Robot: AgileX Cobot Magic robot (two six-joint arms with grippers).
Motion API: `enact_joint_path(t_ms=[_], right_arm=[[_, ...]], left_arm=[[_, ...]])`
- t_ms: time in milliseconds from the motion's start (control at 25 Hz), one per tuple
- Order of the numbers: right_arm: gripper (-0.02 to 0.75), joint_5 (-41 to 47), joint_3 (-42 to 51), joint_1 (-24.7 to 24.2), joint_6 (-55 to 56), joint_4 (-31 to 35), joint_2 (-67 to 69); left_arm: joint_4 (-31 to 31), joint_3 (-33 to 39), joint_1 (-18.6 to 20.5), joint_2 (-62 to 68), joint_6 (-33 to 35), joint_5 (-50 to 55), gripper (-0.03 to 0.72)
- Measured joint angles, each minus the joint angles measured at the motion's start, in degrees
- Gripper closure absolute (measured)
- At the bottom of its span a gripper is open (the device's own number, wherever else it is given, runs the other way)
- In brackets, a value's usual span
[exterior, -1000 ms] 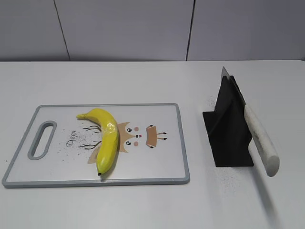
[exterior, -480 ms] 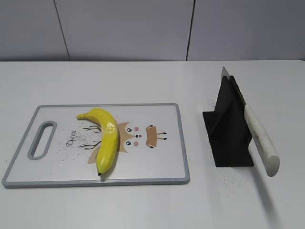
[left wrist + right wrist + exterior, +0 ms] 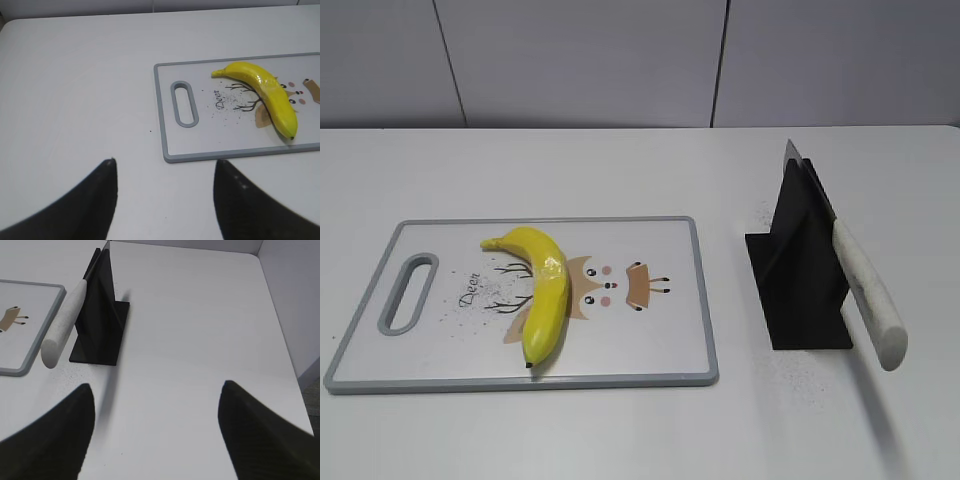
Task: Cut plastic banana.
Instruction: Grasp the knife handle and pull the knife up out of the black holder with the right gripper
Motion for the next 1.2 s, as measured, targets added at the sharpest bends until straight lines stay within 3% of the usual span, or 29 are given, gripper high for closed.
enact_joint_path(t_ms=[240, 560, 760, 920, 1200], right_arm=[[0.156, 0.2, -0.2, 0.0, 0.0, -0.6, 0.9], [0.156, -1.0, -5.3, 0.0, 0.0, 0.0, 15.7], [0.156, -5.6, -8.6, 0.0, 0.0, 5.8, 22.4], [0.156, -2.1, -11.5, 0.0, 0.0, 9.1, 31.7], [0.156, 4.8, -18.9, 0.0, -0.2, 9.4, 48.0]], left_arm=[[0.0, 0.0, 0.0, 0.0, 0.0, 0.0, 0.100], [0.0, 0.0, 0.0, 0.0, 0.0, 0.0, 0.100], [0.0, 0.0, 0.0, 0.0, 0.0, 0.0, 0.100], [0.0, 0.0, 0.0, 0.0, 0.0, 0.0, 0.100], [0.0, 0.0, 0.0, 0.0, 0.0, 0.0, 0.100]])
